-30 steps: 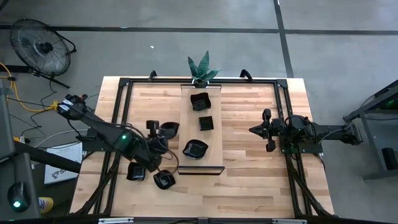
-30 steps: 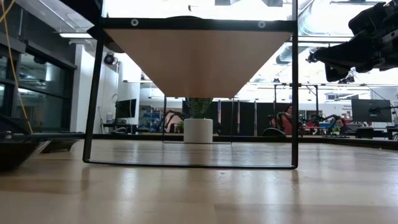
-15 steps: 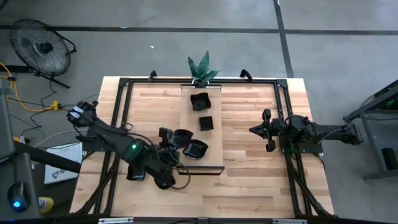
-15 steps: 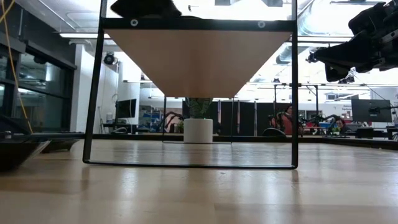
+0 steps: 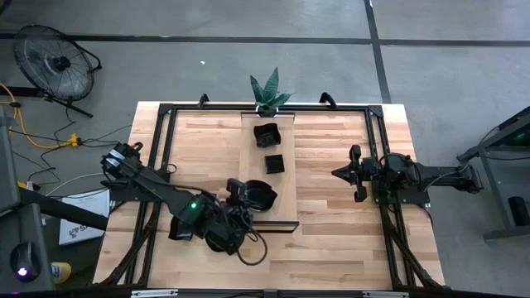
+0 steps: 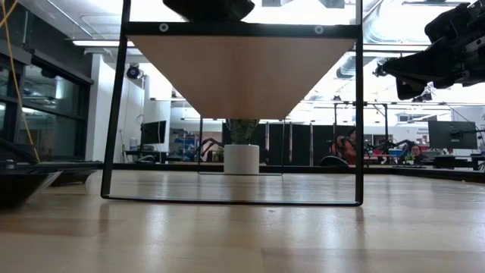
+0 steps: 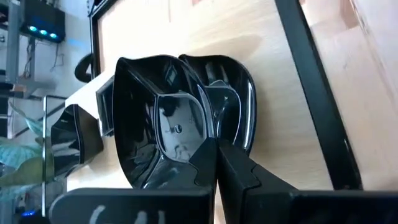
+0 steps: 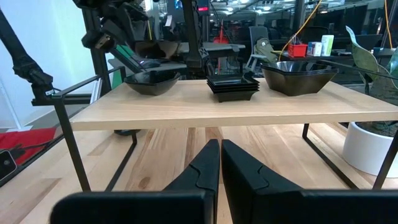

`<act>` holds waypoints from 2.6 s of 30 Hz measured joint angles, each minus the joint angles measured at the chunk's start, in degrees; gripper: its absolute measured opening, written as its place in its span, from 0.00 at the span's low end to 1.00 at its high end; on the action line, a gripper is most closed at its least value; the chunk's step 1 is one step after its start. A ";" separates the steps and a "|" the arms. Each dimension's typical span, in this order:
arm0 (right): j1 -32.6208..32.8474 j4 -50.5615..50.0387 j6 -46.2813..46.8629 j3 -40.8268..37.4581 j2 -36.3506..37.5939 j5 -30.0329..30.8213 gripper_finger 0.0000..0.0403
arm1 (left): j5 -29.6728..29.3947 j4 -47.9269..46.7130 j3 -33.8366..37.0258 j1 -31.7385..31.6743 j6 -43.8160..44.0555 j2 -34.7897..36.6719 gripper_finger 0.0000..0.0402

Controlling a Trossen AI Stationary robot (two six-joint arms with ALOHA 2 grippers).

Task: Pick & Place Mini shaped plates
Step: Stack the black leaf shaped plate on top of the black leaf shaped plate on the shelf

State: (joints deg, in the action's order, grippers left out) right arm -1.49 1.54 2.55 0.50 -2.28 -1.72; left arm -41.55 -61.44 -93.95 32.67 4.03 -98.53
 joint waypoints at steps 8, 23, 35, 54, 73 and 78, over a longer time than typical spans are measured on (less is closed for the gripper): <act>0.01 0.00 0.00 -0.01 0.00 0.00 0.03 | -0.19 3.00 -0.18 -0.02 -0.80 -1.57 0.00; 0.01 0.02 0.00 0.01 0.02 0.00 0.03 | 0.19 5.52 -0.22 -1.14 -0.79 -4.41 0.00; 0.00 0.00 0.00 -0.01 0.04 0.00 0.03 | 0.81 5.38 -0.18 -1.19 -0.64 -4.56 0.00; 0.01 0.00 0.00 -0.01 0.04 -0.01 0.03 | 3.99 5.36 -0.18 -1.18 -0.68 -4.56 0.04; -0.01 0.00 0.00 0.01 0.05 -0.02 0.03 | 1.81 4.57 -0.16 -1.16 -0.61 -4.56 0.10; 0.01 -0.01 0.00 0.00 0.07 -0.01 0.03 | 0.95 4.00 -0.11 -1.16 -0.29 -4.12 0.14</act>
State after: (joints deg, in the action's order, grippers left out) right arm -1.48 1.53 2.55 0.50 -2.22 -1.72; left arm -40.61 -57.43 -94.06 31.51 3.74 -102.65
